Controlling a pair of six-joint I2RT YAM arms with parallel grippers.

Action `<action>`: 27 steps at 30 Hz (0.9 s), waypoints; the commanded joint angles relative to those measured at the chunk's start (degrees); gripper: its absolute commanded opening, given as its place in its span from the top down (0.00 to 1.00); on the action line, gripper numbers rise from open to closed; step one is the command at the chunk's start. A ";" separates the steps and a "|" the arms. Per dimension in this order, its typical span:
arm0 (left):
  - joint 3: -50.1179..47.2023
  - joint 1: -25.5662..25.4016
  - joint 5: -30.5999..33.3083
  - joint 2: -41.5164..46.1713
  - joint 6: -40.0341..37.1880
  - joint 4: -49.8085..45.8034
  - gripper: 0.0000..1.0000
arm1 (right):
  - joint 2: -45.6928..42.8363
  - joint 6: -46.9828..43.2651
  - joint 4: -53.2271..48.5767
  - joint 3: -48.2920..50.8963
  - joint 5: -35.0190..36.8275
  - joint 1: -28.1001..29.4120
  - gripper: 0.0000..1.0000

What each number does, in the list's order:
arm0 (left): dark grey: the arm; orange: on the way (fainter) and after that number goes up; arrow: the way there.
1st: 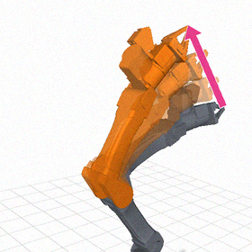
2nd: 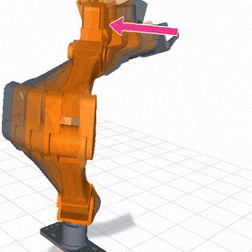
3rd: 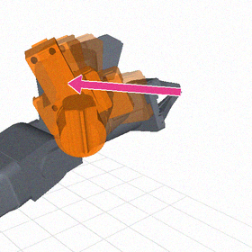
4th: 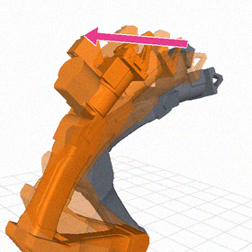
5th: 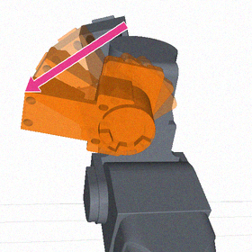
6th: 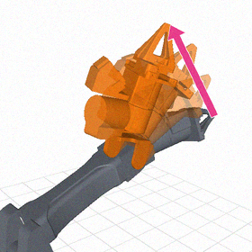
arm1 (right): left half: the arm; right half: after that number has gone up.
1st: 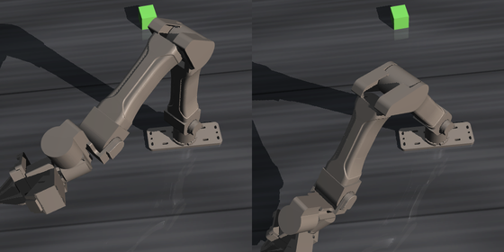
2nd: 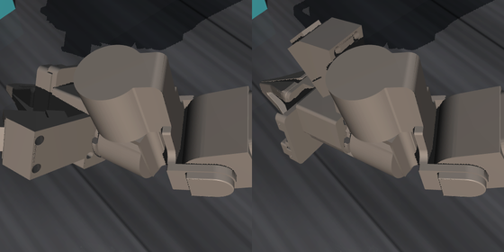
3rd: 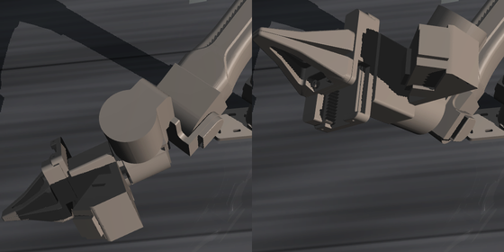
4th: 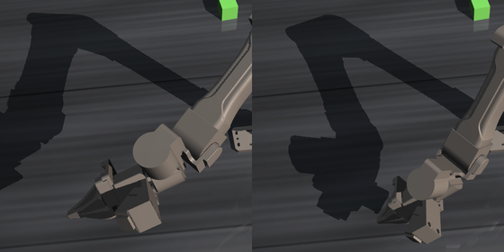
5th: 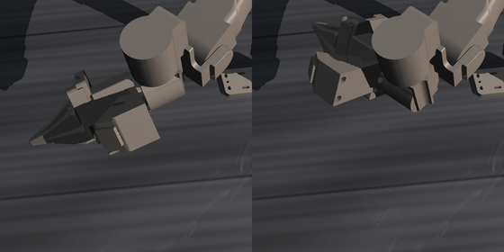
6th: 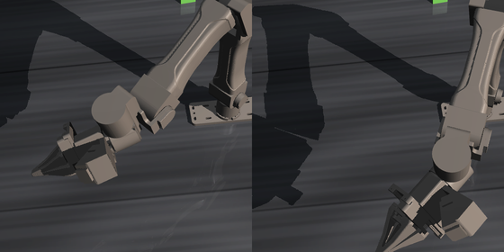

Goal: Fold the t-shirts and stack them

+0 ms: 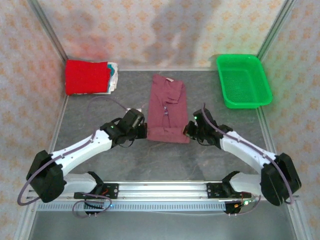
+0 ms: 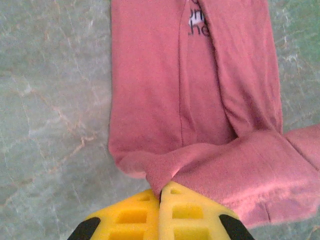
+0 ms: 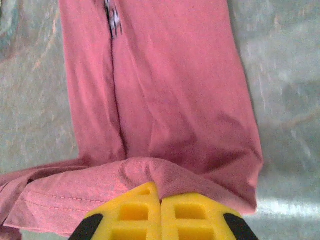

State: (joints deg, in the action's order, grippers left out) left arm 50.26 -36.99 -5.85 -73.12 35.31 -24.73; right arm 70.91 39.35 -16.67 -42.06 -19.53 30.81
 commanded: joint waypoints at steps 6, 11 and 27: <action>10.78 5.67 0.12 -10.28 -10.05 2.00 1.00 | 11.43 -8.31 4.88 -10.69 1.25 -4.43 1.00; 17.19 7.70 0.05 -16.99 -12.76 0.48 1.00 | 17.37 -9.81 5.94 -15.96 1.20 -5.71 1.00; 34.56 13.16 -1.94 -35.41 -17.18 0.04 1.00 | 31.16 -11.49 7.98 -28.25 -1.71 -11.03 1.00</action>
State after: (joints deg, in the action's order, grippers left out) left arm 79.64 -25.36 -8.10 -104.71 20.47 -24.01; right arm 99.26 29.80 -10.26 -64.82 -20.97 21.21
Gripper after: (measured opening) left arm 0.043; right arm 0.040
